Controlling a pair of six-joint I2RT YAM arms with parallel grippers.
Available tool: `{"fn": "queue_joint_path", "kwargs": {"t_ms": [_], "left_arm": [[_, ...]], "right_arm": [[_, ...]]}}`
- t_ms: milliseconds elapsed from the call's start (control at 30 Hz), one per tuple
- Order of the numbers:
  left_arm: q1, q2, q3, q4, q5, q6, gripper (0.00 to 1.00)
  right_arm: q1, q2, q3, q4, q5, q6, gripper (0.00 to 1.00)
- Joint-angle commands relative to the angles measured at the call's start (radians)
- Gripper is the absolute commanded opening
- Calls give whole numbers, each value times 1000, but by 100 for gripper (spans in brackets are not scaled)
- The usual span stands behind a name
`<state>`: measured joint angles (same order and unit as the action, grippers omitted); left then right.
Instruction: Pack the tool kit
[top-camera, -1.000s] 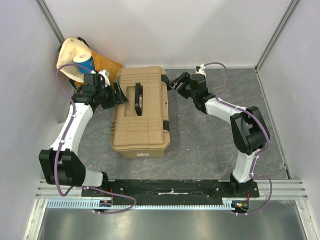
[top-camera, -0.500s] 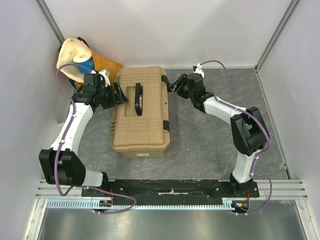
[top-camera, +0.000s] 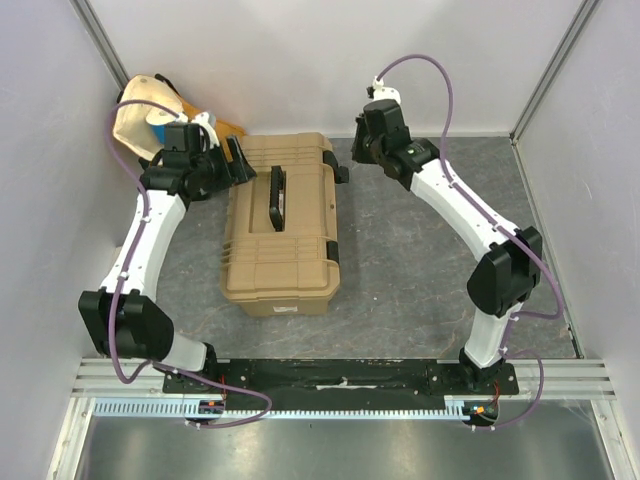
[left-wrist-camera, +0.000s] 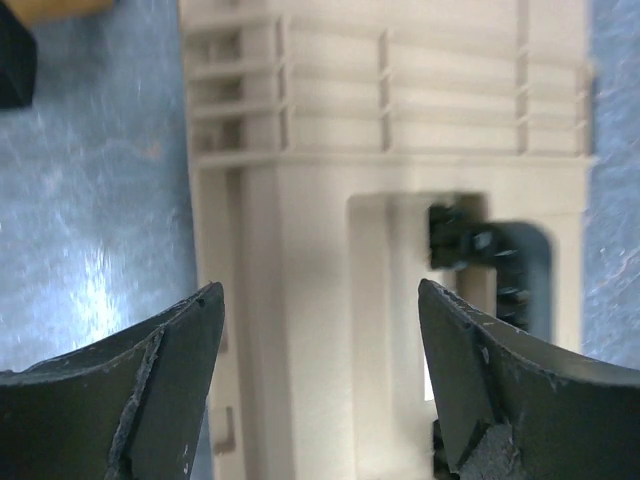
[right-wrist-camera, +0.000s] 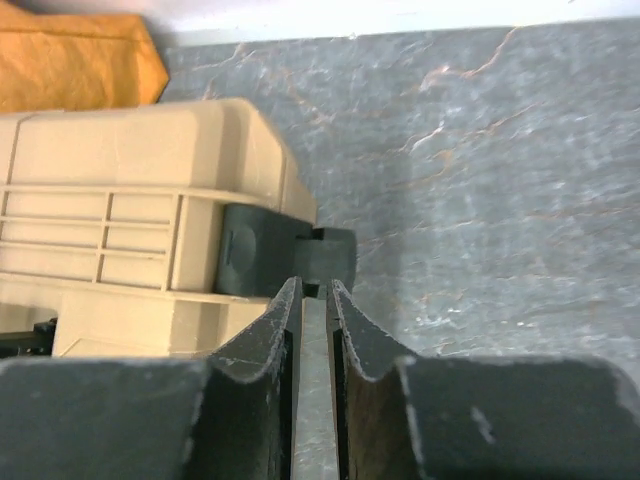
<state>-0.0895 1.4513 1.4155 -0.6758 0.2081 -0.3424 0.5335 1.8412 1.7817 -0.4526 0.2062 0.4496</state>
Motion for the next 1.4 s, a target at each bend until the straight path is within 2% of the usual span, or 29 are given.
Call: {"fn": "queue_joint_path", "kwargs": {"t_ms": [0, 133, 233, 467, 667, 933, 1133, 1267, 1367], "left_arm": [[0, 24, 105, 96, -18, 37, 84], [11, 67, 111, 105, -16, 34, 84], [13, 98, 100, 108, -3, 33, 84], [13, 153, 40, 136, 68, 55, 83], [10, 196, 17, 144, 243, 123, 79], [4, 231, -21, 192, 416, 122, 73], [-85, 267, -105, 297, 478, 28, 71], [-144, 300, -138, 352, 502, -13, 70], [-174, 322, -168, 409, 546, -64, 68]], "right_arm": [[-10, 65, 105, -188, 100, -140, 18], [-10, 151, 174, -211, 127, -218, 5], [-10, 216, 202, -212, 130, -252, 0], [-9, 314, 202, -124, 108, -301, 0], [-9, 349, 179, -8, 24, -370, 0], [-10, 424, 209, 38, -186, -442, 0], [-6, 408, 124, 176, -329, -365, 0], [9, 423, 108, 232, -350, -325, 0], [17, 411, 53, 333, -358, -257, 0]]}}
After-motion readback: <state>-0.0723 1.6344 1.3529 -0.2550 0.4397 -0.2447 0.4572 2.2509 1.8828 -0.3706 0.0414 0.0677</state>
